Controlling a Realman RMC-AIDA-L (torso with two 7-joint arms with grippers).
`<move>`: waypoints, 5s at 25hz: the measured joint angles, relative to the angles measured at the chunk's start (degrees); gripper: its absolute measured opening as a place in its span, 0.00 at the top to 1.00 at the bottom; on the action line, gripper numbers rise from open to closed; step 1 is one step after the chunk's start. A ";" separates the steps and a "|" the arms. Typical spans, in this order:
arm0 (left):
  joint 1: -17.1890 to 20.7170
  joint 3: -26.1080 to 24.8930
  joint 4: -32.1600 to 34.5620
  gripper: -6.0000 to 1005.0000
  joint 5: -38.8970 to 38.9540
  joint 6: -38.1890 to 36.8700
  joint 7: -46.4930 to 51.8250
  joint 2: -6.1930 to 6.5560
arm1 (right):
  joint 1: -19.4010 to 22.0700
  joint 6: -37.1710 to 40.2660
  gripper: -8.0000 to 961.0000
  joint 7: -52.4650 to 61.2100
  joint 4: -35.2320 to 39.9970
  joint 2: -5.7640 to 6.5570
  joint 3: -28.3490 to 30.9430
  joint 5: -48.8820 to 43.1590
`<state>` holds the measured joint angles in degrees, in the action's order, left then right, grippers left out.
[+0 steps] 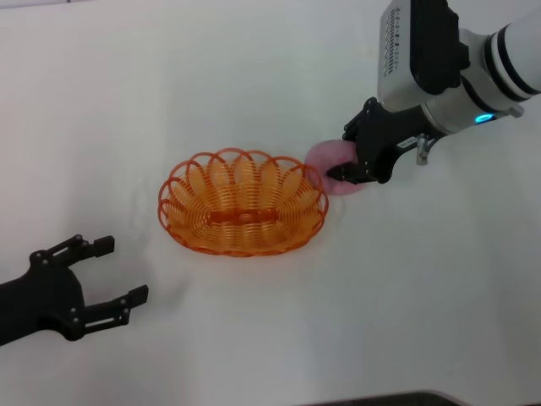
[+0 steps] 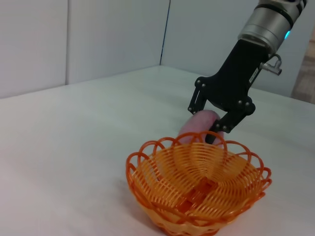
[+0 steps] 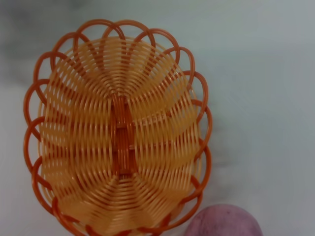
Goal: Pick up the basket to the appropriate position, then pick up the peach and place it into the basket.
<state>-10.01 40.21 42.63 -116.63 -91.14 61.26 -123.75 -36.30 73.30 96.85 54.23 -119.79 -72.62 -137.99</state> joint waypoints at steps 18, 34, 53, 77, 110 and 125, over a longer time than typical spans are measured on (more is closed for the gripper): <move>0.00 -0.59 0.00 0.12 0.00 -0.44 0.00 0.00 | 0.02 0.53 0.74 0.00 0.18 0.09 0.29 0.19; 0.08 -1.09 -0.17 0.12 -0.10 -0.29 0.00 0.00 | 2.73 5.95 0.86 -0.07 5.98 0.06 5.62 0.33; -0.16 -1.81 -0.37 0.12 -0.08 -0.62 0.06 0.00 | 6.96 18.97 0.92 -4.72 12.75 0.00 11.86 12.13; -0.28 -1.81 -0.44 0.12 0.01 -0.79 0.70 0.00 | 0.09 5.16 0.93 -7.64 -3.47 -0.29 -2.23 17.44; -0.35 -1.88 -0.53 0.12 0.00 -0.71 1.45 0.00 | 0.69 3.07 0.01 -7.47 -4.31 -0.06 -2.13 19.54; -0.44 -1.89 -0.54 0.12 0.27 -0.75 1.50 -0.02 | 11.00 7.42 0.01 -16.78 -3.42 0.26 23.19 23.03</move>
<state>-10.45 38.32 42.08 -116.36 -91.89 62.76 -123.77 -25.30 80.73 80.07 50.81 -119.53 -49.43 -114.96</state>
